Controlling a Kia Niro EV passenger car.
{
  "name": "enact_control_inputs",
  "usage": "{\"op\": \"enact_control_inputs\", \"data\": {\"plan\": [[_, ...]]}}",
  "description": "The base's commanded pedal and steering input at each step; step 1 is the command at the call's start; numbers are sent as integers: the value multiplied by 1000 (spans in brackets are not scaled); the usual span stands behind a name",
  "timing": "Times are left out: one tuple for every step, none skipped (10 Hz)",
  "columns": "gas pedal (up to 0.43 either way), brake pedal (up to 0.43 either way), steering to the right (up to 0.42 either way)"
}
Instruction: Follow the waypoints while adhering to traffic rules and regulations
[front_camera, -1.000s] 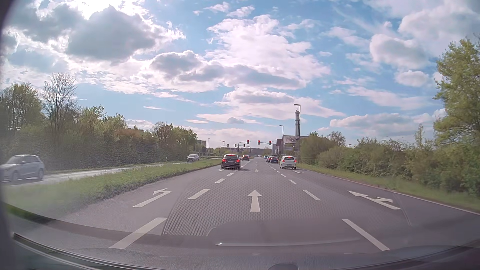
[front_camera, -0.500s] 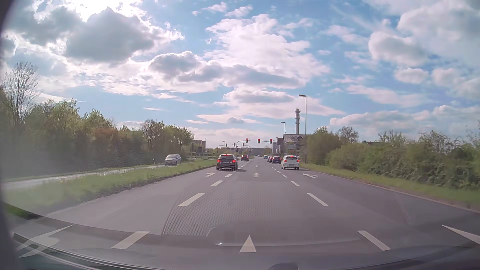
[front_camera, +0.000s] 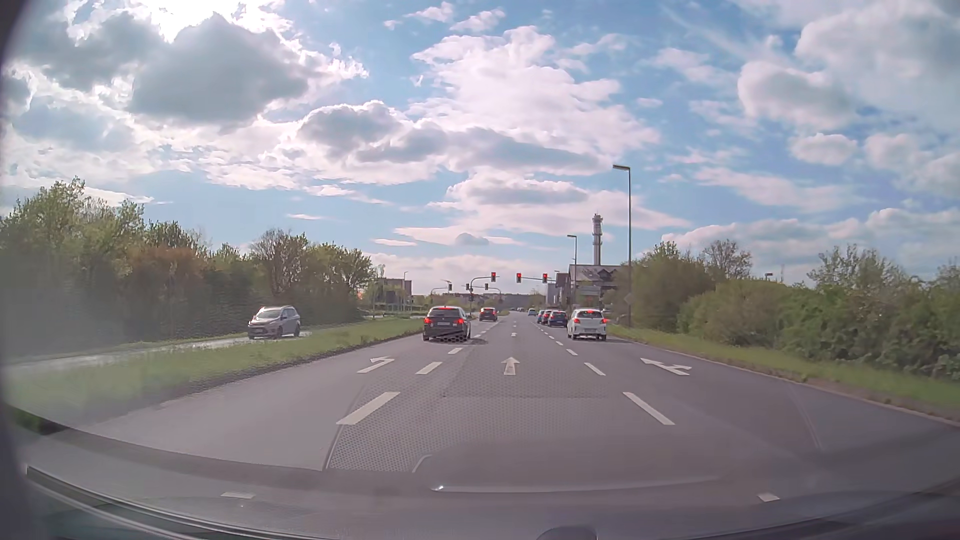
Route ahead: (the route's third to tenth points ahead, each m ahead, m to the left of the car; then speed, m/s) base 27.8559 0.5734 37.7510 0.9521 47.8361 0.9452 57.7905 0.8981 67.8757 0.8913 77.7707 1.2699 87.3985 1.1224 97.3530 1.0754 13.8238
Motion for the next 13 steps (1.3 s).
{"op": "enact_control_inputs", "data": {"plan": [[0, 146, -1], [0, 152, -1], [0, 152, -1], [0, 159, -1], [0, 171, -1], [0, 177, -1], [0, 183, -1], [0, 189, -1], [0, 195, -1], [0, 201, -1], [0, 207, -1], [0, 207, -1], [0, 207, -1]]}}
